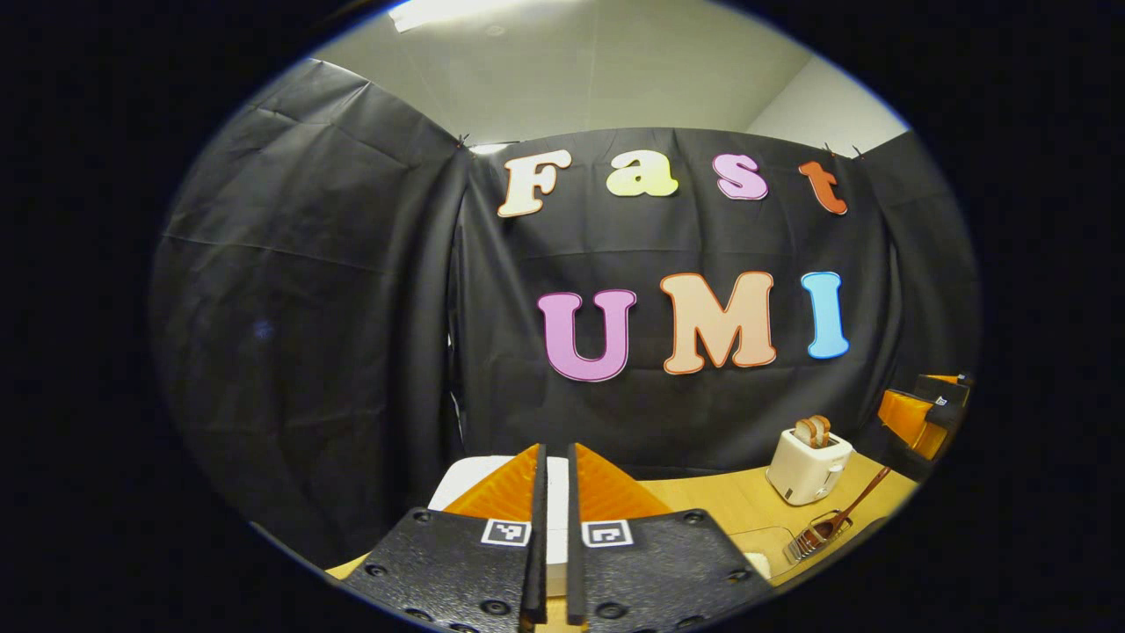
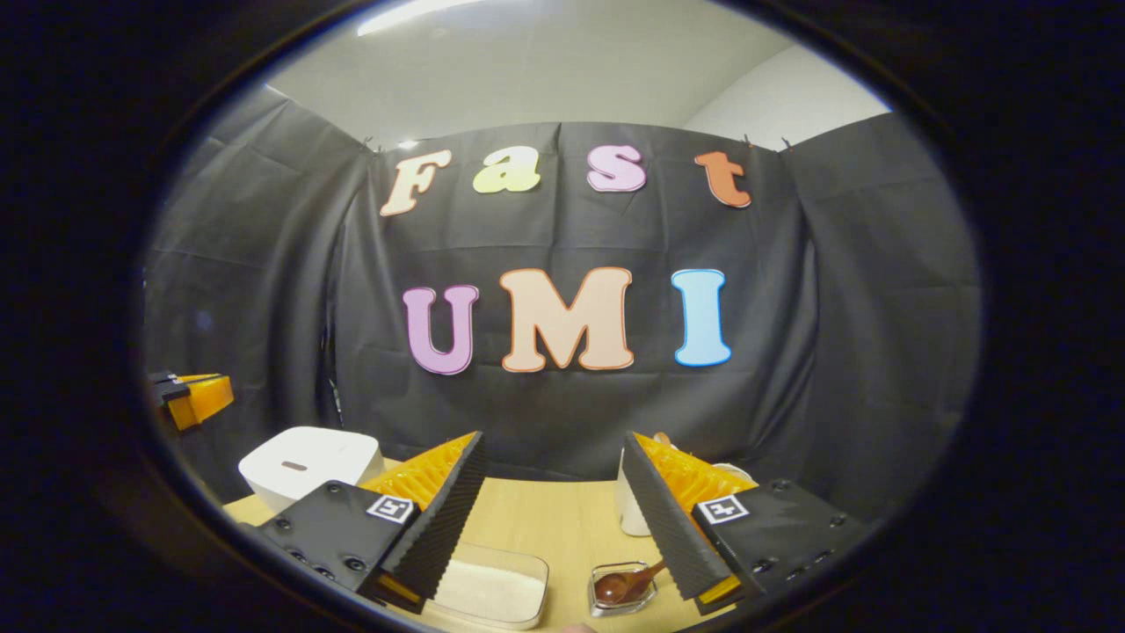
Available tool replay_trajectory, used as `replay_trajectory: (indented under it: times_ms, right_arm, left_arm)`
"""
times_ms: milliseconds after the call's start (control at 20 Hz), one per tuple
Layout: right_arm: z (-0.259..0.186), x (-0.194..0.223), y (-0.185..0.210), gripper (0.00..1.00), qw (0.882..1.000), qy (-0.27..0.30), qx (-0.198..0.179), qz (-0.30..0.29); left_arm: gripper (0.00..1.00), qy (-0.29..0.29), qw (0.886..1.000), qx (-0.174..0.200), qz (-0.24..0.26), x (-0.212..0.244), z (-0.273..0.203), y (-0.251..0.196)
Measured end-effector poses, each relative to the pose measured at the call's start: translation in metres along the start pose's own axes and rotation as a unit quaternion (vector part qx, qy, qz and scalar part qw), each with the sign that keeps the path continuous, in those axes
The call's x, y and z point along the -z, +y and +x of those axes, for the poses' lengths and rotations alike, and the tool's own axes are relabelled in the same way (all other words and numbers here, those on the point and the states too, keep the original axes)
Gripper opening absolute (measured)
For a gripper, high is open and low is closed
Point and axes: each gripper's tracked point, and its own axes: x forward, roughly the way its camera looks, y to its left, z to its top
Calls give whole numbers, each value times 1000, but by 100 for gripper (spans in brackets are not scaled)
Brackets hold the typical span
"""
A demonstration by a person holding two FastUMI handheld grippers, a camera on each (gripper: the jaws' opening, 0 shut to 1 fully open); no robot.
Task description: Close the left gripper, press the button to open the rice cooker; take a wooden spoon from the chopstick holder with the right hand, scoop a spoonful of rice and pour it into the rice cooker, then put the wooden spoon back into the chopstick holder.
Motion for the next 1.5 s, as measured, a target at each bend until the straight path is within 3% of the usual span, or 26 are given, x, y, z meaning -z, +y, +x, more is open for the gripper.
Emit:
replay_trajectory:
  times_ms: [50,100,150,500,800,1500]
  right_arm:
    - [1,0,2,96,1000,0,-1,0]
    - [2,1,2,100,1000,0,-1,-1]
    - [3,0,3,96,1000,0,-2,-1]
    - [8,3,4,96,1000,6,5,-10]
    - [9,7,3,96,999,11,18,-24]
    - [10,17,-3,96,998,28,47,-37]
  left_arm:
    - [0,3,1000,0,-3,3,1,1]
    - [0,6,1000,4,-6,5,2,-1]
    - [0,9,1000,8,-8,8,3,-1]
    - [0,36,999,-13,-16,38,33,28]
    - [0,77,996,-9,-32,80,68,40]
    - [0,172,983,-5,-65,170,101,51]
